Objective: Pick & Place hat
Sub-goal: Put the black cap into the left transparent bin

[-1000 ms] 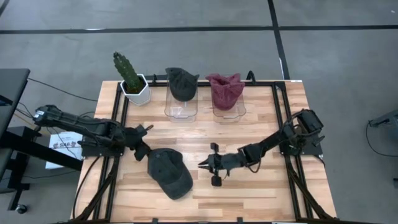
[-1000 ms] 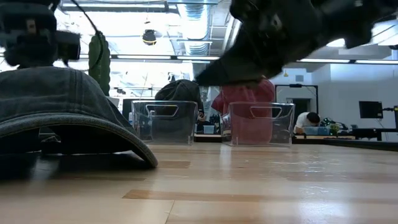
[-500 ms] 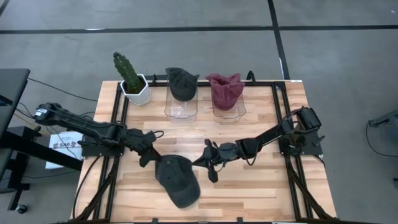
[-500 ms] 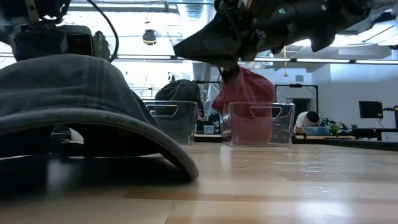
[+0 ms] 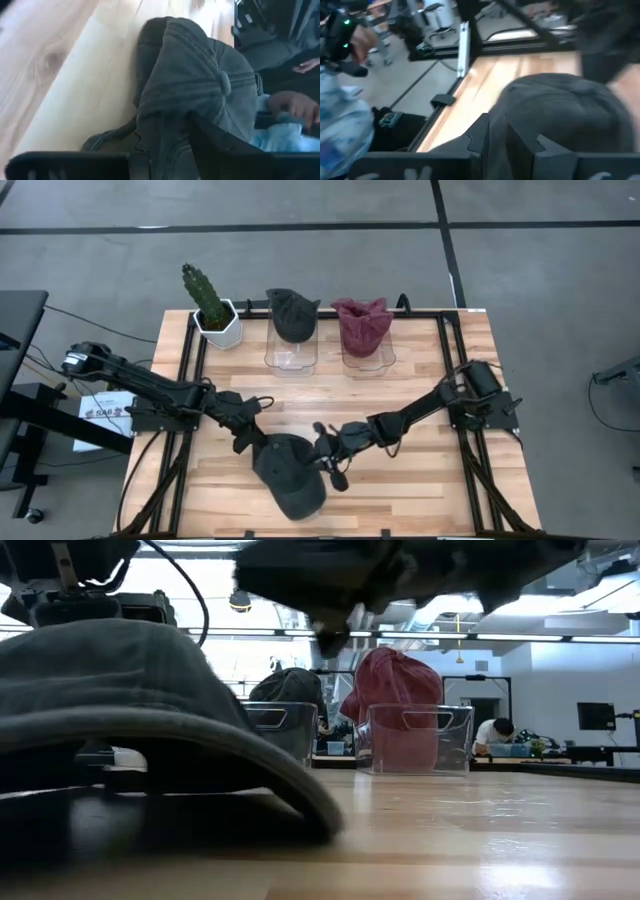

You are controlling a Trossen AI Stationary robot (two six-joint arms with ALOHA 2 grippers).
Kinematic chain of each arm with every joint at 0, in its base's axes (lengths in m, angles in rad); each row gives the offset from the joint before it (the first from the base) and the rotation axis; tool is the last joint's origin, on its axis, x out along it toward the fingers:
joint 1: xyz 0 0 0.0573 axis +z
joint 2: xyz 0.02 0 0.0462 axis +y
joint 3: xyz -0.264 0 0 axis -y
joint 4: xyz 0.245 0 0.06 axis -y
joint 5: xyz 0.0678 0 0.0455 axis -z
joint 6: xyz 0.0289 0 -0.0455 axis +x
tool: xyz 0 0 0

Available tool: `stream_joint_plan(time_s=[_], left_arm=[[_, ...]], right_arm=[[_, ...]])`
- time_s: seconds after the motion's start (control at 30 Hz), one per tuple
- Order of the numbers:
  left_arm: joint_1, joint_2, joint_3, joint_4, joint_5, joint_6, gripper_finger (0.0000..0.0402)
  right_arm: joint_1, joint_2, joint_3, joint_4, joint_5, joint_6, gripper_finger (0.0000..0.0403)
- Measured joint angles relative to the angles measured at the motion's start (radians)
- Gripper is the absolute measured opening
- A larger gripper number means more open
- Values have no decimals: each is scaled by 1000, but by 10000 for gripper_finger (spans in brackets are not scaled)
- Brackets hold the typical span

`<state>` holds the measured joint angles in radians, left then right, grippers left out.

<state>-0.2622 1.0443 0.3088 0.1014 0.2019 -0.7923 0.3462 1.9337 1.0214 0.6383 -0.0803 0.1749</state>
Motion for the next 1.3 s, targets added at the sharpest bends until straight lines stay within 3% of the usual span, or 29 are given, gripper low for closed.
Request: stream_joint_plan(time_s=[0.37,0.5,0.7,1.07,1.3], left_arm=[[0,25,0,143,38,-6,92],[0,25,0,186,38,-27,92],[-2,26,0,210,39,-28,92],[5,37,0,151,41,31,92],[11,38,0,90,39,35,92]], right_arm=[[-49,210,193,-9,-310,53,47],[-69,248,236,-101,-309,60,47],[-113,279,250,-164,-225,61,47],[-105,238,250,-147,-232,24,47],[-57,168,249,-256,-233,-27,47]])
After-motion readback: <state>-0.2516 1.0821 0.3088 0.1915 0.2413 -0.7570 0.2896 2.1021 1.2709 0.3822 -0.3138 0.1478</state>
